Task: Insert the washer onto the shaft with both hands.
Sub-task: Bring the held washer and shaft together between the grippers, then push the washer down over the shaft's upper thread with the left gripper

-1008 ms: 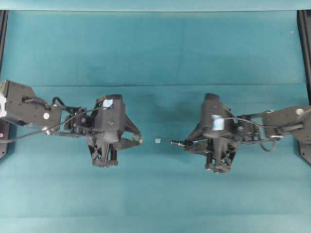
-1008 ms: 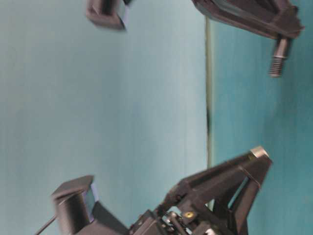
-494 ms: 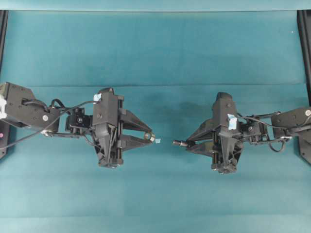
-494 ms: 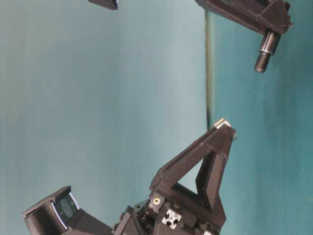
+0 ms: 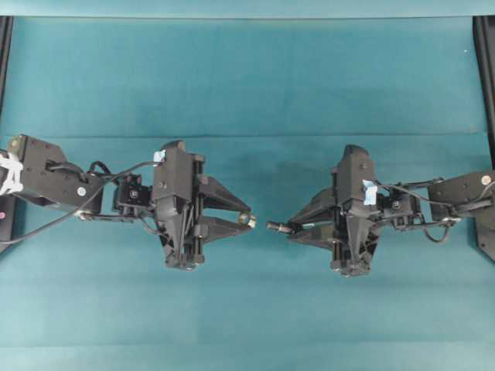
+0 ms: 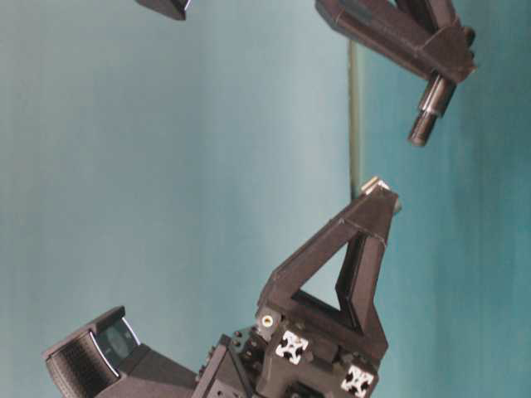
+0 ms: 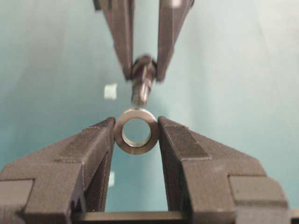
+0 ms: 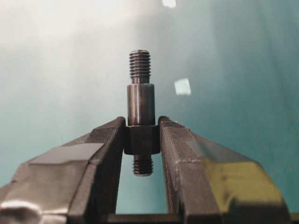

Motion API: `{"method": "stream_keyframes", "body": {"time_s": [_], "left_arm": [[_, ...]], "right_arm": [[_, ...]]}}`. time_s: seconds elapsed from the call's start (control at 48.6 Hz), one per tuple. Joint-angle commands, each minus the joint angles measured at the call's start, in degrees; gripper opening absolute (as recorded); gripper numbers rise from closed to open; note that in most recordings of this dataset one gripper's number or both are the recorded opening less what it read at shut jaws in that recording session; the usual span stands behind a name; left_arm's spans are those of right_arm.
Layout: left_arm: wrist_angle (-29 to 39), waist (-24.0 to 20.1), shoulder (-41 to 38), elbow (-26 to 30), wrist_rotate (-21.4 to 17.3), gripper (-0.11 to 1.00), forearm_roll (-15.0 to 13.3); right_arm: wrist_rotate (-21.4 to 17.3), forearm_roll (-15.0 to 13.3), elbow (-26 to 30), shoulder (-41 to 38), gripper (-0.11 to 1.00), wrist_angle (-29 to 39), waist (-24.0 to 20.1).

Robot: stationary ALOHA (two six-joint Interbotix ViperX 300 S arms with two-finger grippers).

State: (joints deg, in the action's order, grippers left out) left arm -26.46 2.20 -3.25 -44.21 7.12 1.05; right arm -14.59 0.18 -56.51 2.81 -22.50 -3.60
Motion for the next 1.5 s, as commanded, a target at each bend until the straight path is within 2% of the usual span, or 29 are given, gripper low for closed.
{"method": "stream_keyframes", "body": {"time_s": [0.0, 0.452, 1.481], "left_arm": [[-0.70, 0.44, -0.09, 1.14, 0.09, 0.35, 0.18], [-0.70, 0.97, -2.20, 2.81, 0.09, 0.35, 0.18], [-0.35, 1.05, -5.80, 6.33, 0.00, 0.35, 0.18]], "right_arm": [[-0.35, 0.18, 1.32, -0.09, 0.00, -1.14, -0.26], [-0.26, 0.09, 3.25, -1.58, 0.00, -4.13, -0.26], [0.00, 0.09, 4.22, -2.11, 0.00, -4.13, -0.26]]}}
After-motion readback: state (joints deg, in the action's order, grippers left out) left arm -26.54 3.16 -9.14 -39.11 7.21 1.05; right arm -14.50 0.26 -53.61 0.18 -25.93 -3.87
